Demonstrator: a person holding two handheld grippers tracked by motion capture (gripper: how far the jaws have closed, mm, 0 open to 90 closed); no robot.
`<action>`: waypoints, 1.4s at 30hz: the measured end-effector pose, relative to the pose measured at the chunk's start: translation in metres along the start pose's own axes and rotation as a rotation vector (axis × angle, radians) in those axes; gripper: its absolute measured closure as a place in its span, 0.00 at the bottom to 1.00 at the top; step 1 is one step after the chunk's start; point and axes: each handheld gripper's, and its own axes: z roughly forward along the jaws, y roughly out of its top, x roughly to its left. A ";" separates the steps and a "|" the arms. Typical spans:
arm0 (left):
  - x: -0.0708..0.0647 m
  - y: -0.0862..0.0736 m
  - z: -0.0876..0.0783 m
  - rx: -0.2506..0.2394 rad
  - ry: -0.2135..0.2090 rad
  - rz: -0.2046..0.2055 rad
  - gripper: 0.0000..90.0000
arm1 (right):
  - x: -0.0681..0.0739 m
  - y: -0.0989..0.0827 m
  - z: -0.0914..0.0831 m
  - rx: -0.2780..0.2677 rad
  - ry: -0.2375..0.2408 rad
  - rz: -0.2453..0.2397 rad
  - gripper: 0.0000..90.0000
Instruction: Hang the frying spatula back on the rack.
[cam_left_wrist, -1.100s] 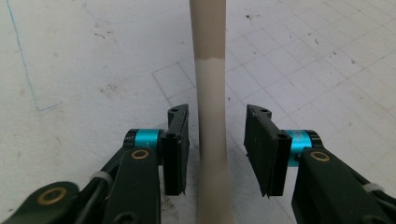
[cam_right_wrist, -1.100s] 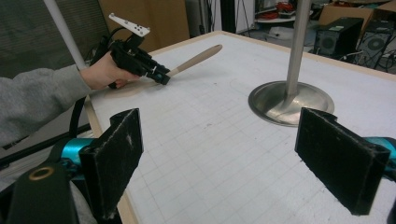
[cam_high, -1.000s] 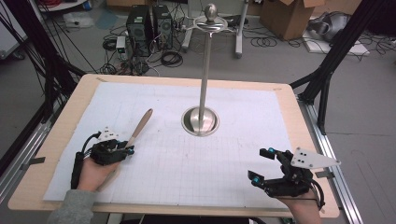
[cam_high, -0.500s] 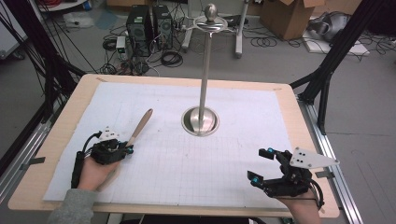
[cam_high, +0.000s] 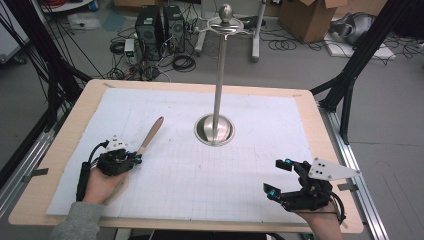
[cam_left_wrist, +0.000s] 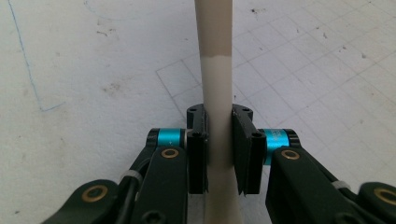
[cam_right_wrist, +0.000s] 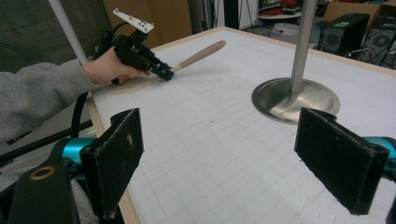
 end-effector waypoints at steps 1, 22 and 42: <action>0.000 0.000 0.000 0.000 0.000 0.000 0.86 | 0.000 0.000 0.000 -0.001 0.002 -0.002 0.16; -0.002 0.012 -0.021 -0.043 -0.059 0.036 0.86 | 0.001 0.000 0.003 -0.006 0.015 0.010 0.16; -0.014 0.039 -0.043 -0.114 -0.114 0.086 0.86 | 0.001 0.001 0.000 -0.022 0.003 0.001 0.16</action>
